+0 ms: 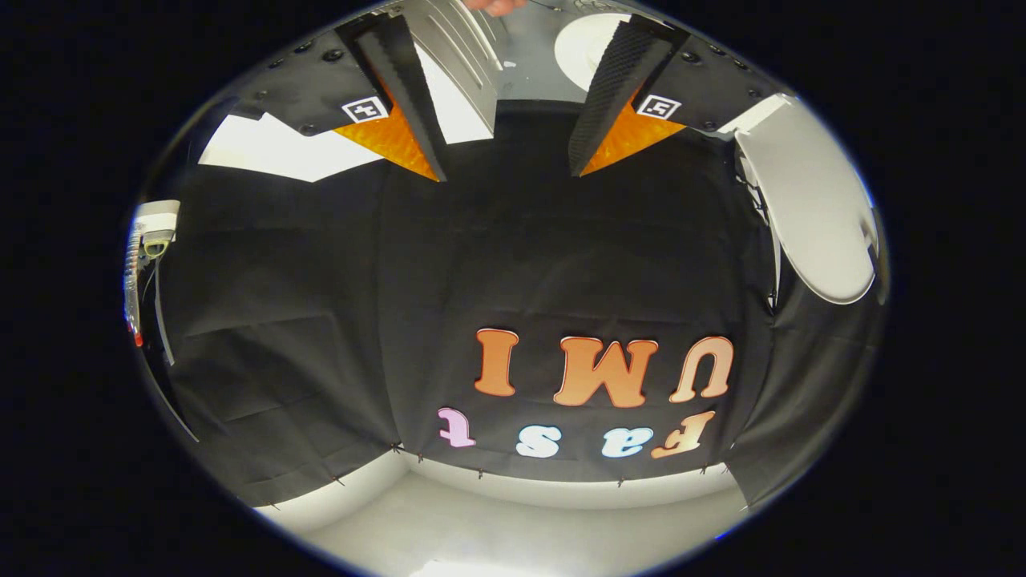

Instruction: Open the toilet lid.

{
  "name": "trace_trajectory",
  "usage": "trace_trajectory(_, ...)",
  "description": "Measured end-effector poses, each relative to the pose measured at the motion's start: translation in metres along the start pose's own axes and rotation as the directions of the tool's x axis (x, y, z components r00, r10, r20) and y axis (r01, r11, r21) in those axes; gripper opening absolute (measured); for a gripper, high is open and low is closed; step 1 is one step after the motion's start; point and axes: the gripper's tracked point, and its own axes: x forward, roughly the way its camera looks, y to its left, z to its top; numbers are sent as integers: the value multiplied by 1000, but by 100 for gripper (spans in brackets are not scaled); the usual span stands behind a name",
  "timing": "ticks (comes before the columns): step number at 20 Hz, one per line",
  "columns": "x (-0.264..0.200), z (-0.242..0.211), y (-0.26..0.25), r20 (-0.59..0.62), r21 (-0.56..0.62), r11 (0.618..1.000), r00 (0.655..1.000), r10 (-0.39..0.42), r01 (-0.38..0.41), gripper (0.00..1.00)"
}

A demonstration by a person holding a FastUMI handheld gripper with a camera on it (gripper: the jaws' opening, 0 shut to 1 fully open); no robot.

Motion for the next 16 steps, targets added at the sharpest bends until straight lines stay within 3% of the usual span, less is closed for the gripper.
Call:
trace_trajectory(8,13,1,-24,-13,88,995,999,-43,44,97)
trace_trajectory(16,15,0,-27,-13,83,995,999,-46,47,96)
